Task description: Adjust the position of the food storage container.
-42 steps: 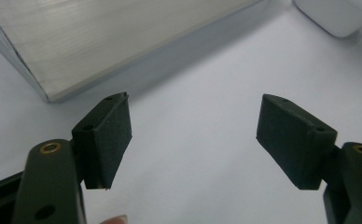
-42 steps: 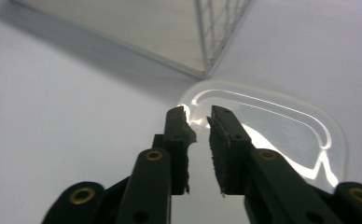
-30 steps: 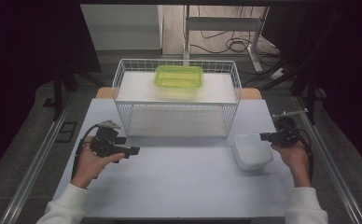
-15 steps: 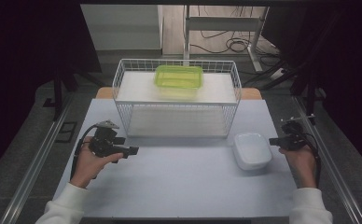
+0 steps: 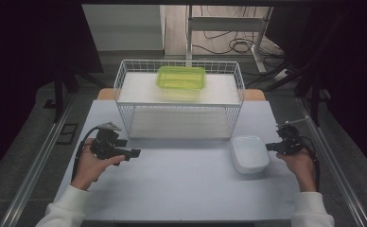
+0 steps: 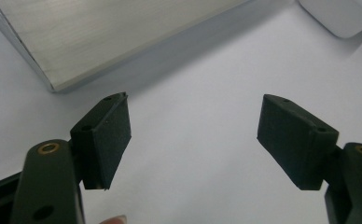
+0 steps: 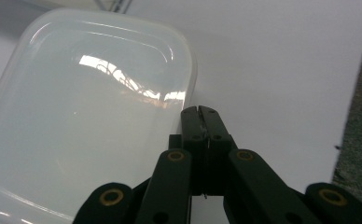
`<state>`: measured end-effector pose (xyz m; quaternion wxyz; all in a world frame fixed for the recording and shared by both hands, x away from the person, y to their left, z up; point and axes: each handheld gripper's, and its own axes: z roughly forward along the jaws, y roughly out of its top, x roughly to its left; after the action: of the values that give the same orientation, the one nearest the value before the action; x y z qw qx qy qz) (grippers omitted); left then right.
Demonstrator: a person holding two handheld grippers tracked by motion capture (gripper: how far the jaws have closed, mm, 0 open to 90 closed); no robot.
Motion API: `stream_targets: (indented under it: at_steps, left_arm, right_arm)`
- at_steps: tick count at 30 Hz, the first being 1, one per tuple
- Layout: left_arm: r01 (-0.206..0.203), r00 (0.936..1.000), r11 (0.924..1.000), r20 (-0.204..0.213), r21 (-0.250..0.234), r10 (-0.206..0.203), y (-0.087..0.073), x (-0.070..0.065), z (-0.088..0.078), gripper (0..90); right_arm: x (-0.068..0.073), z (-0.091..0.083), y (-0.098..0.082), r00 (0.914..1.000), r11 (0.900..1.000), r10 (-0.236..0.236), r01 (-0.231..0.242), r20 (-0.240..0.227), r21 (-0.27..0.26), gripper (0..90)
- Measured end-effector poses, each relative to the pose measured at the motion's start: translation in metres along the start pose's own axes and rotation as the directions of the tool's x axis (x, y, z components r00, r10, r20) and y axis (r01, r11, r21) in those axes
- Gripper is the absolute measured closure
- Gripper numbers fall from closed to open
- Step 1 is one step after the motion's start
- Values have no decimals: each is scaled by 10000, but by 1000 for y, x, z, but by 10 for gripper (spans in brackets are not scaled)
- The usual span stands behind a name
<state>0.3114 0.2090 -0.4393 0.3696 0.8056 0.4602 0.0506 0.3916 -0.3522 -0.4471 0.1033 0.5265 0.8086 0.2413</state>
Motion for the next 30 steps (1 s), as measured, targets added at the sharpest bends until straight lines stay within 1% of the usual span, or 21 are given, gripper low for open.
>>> stream_targets:
  at_steps: [5,8,10,18,21,23,30]
  left_arm:
    - [-36,10000,10000,21,21,36,0,0,0,251]
    - [-33,10000,10000,41,21,33,0,0,-1,251]
    - [-33,10000,10000,50,-2,33,0,1,-1,251]
    - [-39,10000,10000,55,5,39,0,1,-2,252]
    - [-42,10000,10000,80,1,42,0,1,-2,252]
    - [-56,10000,10000,73,23,56,0,1,-2,252]
    - [-71,10000,9999,68,74,71,0,0,0,252]
  right_arm:
    - [16,4,2,9990,9993,-347,349,-283,90,892]
    - [26,6,4,9977,9983,-565,569,-365,104,891]
    - [33,8,5,9959,9968,-780,787,-452,143,891]
    - [51,14,9,9911,9936,-1102,1117,-747,161,891]
    - [58,16,9,9874,9916,-1266,1286,-954,159,891]
    - [64,17,10,9852,9895,-1408,1433,-980,190,891]
    - [92,22,12,9726,9802,-1904,1958,-1335,287,891]
